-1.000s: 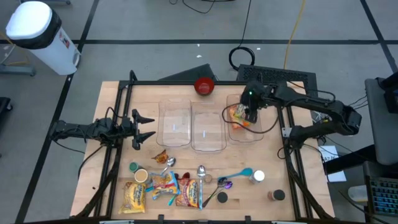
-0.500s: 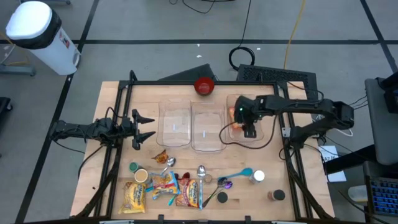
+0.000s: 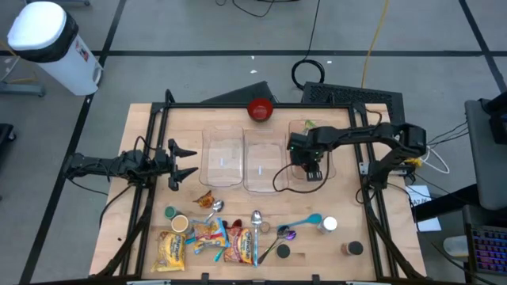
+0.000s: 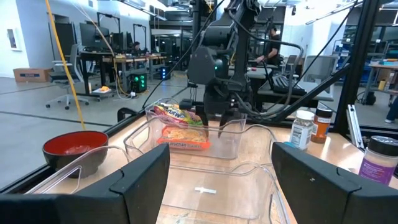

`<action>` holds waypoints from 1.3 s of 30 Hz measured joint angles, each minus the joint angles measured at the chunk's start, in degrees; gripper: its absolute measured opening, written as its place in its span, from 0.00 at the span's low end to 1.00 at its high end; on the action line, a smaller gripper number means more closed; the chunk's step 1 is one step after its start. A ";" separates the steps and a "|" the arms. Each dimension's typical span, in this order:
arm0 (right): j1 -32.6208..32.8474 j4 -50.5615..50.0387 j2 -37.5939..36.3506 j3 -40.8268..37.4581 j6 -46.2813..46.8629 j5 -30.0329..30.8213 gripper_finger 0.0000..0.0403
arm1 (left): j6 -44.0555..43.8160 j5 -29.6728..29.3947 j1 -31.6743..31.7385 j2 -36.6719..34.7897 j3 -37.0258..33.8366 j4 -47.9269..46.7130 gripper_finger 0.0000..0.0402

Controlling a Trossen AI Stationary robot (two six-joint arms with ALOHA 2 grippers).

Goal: Pick & Place Food Item
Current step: Put the green noodle pack into the right transparent bin, then adjust the right transparent bin

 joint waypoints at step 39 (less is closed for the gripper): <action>2.61 2.95 -17.51 -0.15 13.11 5.12 0.25 | 0.01 -0.01 -0.01 0.01 0.00 0.00 0.71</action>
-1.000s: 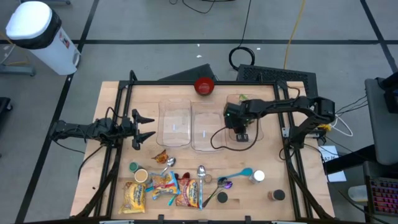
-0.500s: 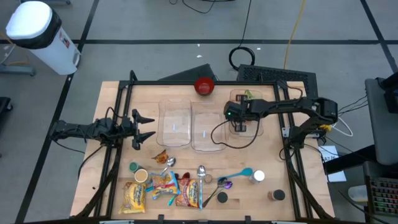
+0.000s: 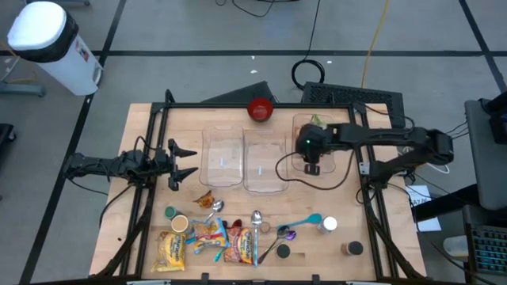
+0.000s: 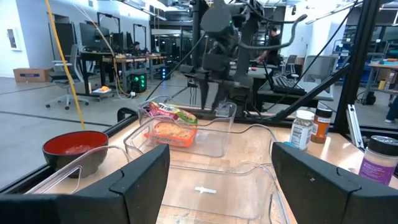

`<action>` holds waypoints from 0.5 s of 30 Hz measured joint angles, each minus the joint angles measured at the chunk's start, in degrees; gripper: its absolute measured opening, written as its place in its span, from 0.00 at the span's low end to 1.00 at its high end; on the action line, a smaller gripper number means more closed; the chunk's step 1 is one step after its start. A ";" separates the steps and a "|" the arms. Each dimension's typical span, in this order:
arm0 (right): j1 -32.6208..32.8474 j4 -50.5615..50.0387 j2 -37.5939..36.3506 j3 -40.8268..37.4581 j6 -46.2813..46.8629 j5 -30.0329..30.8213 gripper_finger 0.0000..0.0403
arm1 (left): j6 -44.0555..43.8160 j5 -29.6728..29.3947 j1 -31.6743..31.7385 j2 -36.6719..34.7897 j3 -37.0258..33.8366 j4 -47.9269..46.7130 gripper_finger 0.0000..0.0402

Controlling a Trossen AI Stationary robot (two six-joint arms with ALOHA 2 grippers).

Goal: Pick & Place Food Item
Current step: Adjust the right transparent bin

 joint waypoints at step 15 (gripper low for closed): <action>9.52 3.64 -0.26 -4.88 2.58 0.15 0.14 | -0.01 -0.01 -0.01 -0.01 0.00 0.00 0.71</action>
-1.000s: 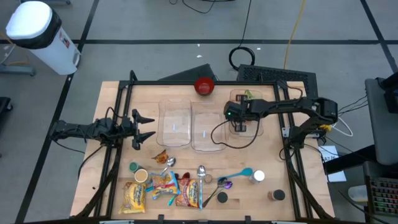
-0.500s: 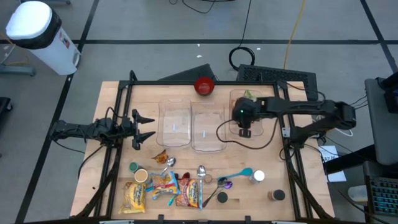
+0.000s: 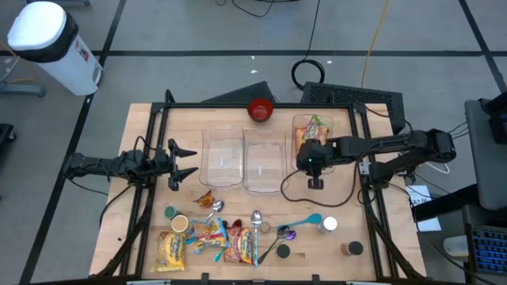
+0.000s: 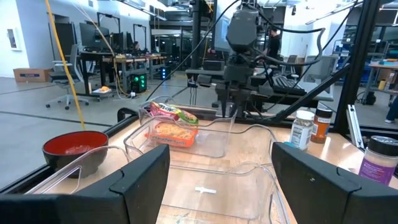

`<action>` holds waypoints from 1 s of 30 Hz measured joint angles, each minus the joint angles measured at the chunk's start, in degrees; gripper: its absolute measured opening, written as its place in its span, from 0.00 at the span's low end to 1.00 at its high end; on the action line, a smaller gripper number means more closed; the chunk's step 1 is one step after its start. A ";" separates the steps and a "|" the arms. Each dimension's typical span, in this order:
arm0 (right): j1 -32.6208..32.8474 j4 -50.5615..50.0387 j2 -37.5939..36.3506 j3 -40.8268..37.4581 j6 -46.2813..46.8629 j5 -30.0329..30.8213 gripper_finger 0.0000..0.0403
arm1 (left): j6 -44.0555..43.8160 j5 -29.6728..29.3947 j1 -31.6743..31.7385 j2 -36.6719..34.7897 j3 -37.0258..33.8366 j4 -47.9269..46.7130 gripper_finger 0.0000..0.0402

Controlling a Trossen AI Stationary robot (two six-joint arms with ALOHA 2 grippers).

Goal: Pick & Place Food Item
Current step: Adjust the right transparent bin

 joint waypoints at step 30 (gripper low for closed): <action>12.76 3.49 0.00 -0.08 8.88 -3.14 0.06 | 0.01 0.00 0.00 0.02 0.02 0.00 0.71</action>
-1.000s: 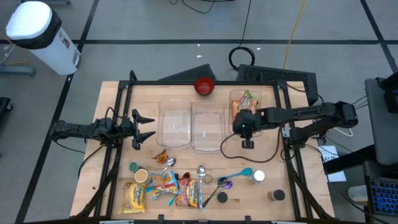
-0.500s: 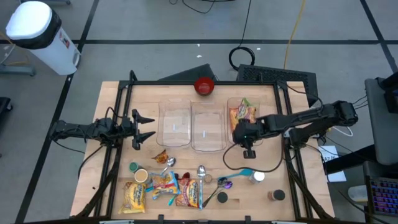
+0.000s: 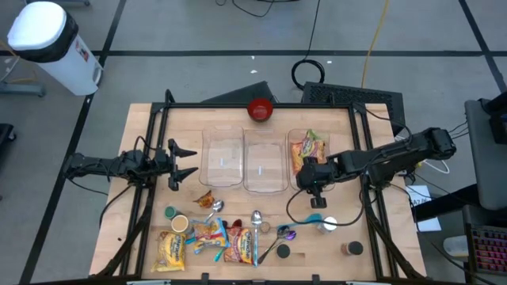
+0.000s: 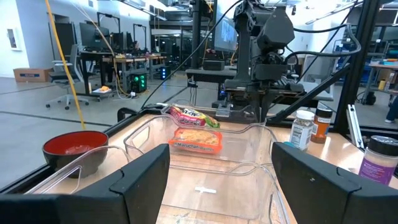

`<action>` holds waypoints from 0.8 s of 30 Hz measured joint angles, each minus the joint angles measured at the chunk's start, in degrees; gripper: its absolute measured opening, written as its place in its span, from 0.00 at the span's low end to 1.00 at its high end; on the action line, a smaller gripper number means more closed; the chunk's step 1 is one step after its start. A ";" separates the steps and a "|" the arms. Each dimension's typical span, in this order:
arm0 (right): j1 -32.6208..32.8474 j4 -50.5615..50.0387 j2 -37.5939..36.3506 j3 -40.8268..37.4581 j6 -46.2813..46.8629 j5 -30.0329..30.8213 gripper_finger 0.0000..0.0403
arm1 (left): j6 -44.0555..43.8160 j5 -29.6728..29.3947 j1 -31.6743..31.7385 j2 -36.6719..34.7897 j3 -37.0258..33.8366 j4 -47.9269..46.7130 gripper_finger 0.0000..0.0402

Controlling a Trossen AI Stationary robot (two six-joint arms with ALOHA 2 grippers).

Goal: Pick & Place Food Item
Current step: Adjust the right transparent bin, then put the red noodle pack into the right transparent bin

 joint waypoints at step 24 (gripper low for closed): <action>6.70 3.33 -14.58 -1.46 7.68 6.40 0.00 | 0.00 0.01 0.01 -0.01 -0.02 0.02 0.71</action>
